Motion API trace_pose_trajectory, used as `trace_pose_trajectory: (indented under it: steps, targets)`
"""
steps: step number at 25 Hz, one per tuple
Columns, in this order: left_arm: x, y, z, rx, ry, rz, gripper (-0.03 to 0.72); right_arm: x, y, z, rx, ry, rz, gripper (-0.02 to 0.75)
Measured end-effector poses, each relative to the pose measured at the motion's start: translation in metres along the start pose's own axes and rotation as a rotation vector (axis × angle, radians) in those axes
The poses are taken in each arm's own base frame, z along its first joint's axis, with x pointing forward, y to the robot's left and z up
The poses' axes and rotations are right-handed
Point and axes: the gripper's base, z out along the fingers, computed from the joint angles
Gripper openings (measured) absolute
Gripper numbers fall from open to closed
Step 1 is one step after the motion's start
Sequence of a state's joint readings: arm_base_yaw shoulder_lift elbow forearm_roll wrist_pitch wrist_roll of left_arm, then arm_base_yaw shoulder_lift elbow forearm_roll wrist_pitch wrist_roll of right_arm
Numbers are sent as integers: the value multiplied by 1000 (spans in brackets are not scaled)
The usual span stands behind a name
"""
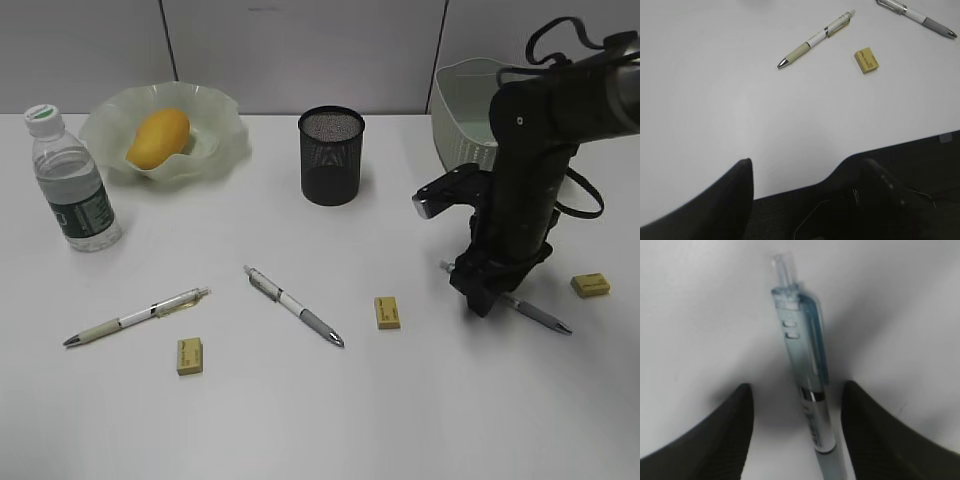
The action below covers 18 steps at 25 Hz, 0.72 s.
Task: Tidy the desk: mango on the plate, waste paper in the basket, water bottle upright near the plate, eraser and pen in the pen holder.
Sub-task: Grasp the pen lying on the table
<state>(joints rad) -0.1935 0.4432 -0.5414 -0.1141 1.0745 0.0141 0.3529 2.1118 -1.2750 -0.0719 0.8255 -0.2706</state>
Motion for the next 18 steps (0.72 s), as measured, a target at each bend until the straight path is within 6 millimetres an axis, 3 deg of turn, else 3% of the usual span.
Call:
trace_pose_trajectory:
  steps: [5,11,18]
  targets:
    - [0,0,0,0,0,0,499,-2,0,0,-1,0,30,391]
    - [0,0,0,0,0,0,499,-2,-2,0,11,-1,33,130]
    - [0,0,0,0,0,0,499,-6,-2,-2,4,-6,49,132]
